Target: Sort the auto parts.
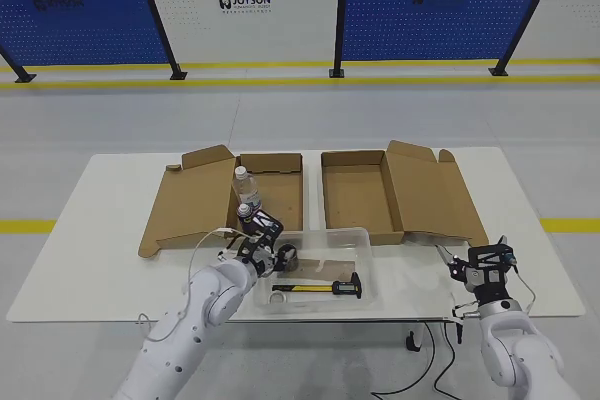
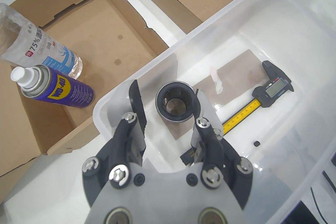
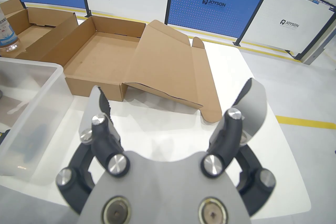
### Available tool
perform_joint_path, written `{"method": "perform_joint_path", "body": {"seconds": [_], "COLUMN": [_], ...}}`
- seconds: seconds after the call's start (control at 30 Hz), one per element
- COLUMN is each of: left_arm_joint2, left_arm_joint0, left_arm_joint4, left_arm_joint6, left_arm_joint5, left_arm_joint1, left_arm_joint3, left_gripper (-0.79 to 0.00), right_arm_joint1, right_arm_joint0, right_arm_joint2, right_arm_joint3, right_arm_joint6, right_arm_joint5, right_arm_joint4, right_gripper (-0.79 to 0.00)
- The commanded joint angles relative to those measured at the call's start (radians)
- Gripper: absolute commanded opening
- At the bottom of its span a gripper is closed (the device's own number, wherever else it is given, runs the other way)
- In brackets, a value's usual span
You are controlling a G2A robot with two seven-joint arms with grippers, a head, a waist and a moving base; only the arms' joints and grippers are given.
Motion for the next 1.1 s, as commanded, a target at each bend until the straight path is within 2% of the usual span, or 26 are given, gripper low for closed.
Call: {"method": "perform_joint_path", "body": {"seconds": [0.0,0.13,0.57,0.67,1.07], "left_arm_joint2": [0.002,0.009,0.023,0.027,0.031], "left_arm_joint0": [-0.002,-0.009,-0.014,-0.012,0.001], "left_arm_joint4": [0.003,0.015,0.005,0.005,-0.023], "left_arm_joint6": [0.001,0.005,0.001,-0.001,-0.028], "left_arm_joint5": [0.008,0.011,-0.013,-0.02,-0.052], "left_arm_joint1": [-0.001,-0.003,-0.006,-0.007,-0.006], "left_arm_joint3": [0.009,0.027,0.052,0.049,0.023], "left_gripper": [-0.376,-0.403,-0.413,-0.474,-0.511], "right_arm_joint1": [0.0,0.0,0.0,0.0,0.0], "right_arm_joint0": [0.0,0.0,0.0,0.0,0.0], "right_arm_joint2": [0.0,0.0,0.0,0.0,0.0], "right_arm_joint3": [0.0,0.0,0.0,0.0,0.0], "right_arm_joint6": [0.0,0.0,0.0,0.0,0.0], "right_arm_joint5": [0.0,0.0,0.0,0.0,0.0], "right_arm_joint4": [0.0,0.0,0.0,0.0,0.0], "right_gripper": [0.0,0.0,0.0,0.0,0.0]}}
